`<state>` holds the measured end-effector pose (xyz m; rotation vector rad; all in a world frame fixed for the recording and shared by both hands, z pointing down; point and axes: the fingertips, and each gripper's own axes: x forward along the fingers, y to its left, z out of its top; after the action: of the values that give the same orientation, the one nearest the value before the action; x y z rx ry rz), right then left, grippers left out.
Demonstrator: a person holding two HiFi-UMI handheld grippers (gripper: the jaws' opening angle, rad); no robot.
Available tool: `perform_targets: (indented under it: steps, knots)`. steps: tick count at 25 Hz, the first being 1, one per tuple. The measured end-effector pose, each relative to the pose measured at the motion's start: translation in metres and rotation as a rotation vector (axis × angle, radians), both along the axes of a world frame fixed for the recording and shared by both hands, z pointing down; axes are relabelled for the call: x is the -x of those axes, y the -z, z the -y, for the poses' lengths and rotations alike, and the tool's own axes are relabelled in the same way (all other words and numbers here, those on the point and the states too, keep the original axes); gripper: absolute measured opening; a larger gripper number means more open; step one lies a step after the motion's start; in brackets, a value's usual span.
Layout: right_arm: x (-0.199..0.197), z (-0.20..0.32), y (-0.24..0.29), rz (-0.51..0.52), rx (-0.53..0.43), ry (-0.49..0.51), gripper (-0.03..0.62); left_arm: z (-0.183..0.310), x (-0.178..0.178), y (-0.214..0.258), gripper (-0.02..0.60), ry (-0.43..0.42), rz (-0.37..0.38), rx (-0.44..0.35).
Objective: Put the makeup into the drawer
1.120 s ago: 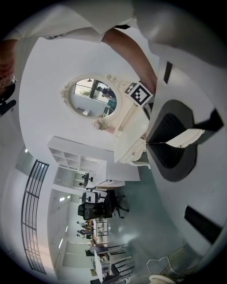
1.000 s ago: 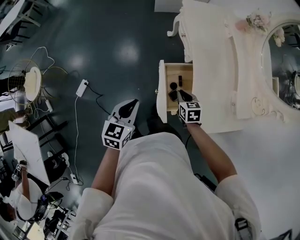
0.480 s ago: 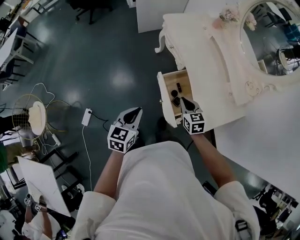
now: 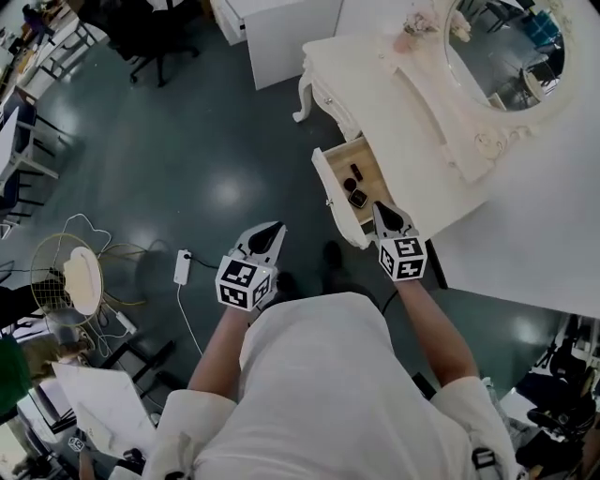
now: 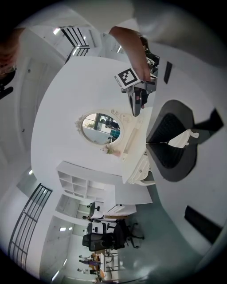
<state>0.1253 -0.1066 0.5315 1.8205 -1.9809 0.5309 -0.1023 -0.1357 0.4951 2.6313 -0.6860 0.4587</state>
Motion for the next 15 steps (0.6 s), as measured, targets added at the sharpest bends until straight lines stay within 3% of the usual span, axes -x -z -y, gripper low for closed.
perform_targets:
  steps: [8, 15]
  knots:
    - [-0.003, -0.049, 0.036, -0.039, -0.055, -0.096, 0.029, -0.010, 0.001, 0.011, 0.017, -0.100, -0.033, -0.029]
    - [-0.020, -0.075, 0.062, -0.070, -0.097, -0.129, 0.029, -0.019, -0.016, 0.022, 0.017, -0.124, -0.051, -0.044]
